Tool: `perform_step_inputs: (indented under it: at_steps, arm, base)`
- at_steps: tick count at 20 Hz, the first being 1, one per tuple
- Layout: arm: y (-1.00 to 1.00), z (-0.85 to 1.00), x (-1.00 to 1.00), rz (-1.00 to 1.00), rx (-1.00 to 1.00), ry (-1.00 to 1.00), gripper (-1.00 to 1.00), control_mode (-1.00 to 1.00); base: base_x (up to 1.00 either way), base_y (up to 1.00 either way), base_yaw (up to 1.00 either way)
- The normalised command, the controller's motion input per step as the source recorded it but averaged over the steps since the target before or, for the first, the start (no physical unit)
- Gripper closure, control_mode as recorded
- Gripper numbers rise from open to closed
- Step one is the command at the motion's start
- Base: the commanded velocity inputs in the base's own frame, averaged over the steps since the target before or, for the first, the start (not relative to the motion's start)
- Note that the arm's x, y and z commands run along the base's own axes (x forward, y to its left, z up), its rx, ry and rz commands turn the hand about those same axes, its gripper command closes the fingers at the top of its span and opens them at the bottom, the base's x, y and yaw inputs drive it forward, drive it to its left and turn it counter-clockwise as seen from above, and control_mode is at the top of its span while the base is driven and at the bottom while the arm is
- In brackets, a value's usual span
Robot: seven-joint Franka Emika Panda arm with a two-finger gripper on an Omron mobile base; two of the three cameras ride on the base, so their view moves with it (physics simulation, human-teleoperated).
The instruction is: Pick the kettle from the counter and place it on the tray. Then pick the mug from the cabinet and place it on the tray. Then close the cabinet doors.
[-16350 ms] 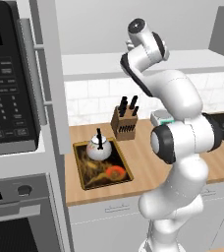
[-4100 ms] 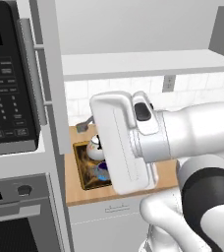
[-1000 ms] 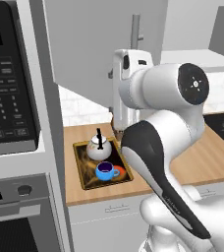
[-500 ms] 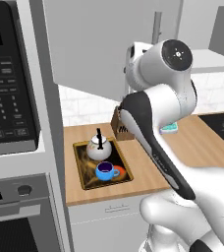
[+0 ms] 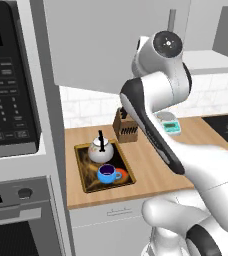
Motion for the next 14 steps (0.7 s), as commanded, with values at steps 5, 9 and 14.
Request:
perform_step_inputs:
  at_steps: [5, 9, 14]
  arm:
    - [-0.43, -0.26, 1.0, -0.02, 0.0, 0.01, -1.0, -1.0]
    - [-0.3, -0.32, 1.0, 0.02, 0.0, 0.04, -1.0, -1.0]
    - [-0.17, -0.32, 1.0, 0.13, 0.01, 0.08, -1.0, -1.0]
  base:
    - [0.0, 0.0, 0.0]
    - [0.0, 0.0, 0.0]
    - [0.0, 0.0, 0.0]
